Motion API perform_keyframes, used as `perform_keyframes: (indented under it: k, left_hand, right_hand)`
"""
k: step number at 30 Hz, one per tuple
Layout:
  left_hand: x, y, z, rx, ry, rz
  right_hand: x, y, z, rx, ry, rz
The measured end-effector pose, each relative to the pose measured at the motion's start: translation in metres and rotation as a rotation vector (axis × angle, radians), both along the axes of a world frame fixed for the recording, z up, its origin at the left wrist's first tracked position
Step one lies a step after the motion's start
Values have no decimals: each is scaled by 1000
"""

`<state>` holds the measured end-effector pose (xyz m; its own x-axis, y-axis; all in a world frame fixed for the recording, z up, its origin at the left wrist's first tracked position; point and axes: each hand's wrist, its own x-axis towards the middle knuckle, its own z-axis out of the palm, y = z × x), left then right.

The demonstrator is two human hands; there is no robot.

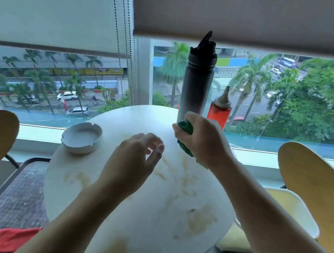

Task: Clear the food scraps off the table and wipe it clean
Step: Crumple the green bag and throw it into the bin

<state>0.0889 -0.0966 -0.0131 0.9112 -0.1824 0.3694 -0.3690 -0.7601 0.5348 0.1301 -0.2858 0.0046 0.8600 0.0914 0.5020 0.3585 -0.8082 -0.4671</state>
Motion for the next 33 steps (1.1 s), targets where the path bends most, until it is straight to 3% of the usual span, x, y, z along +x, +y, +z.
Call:
perform_keyframes:
  k: [8, 17, 24, 33]
  left_hand:
    - [-20, -67, -8, 30, -40, -67]
    - [-39, -154, -19, -1, -56, -153]
    - [-50, -226, -42, -43, -21, -235]
    - [-50, -291, -94, -15, 164, -280]
  right_hand:
    - [-53, -69, -5, 124, 20, -59]
    - [-88, -162, -33, 91, 14, -166]
    - [-95, -226, -65, 120, 27, -111]
    - [-84, -284, -132, 172, 350, -108]
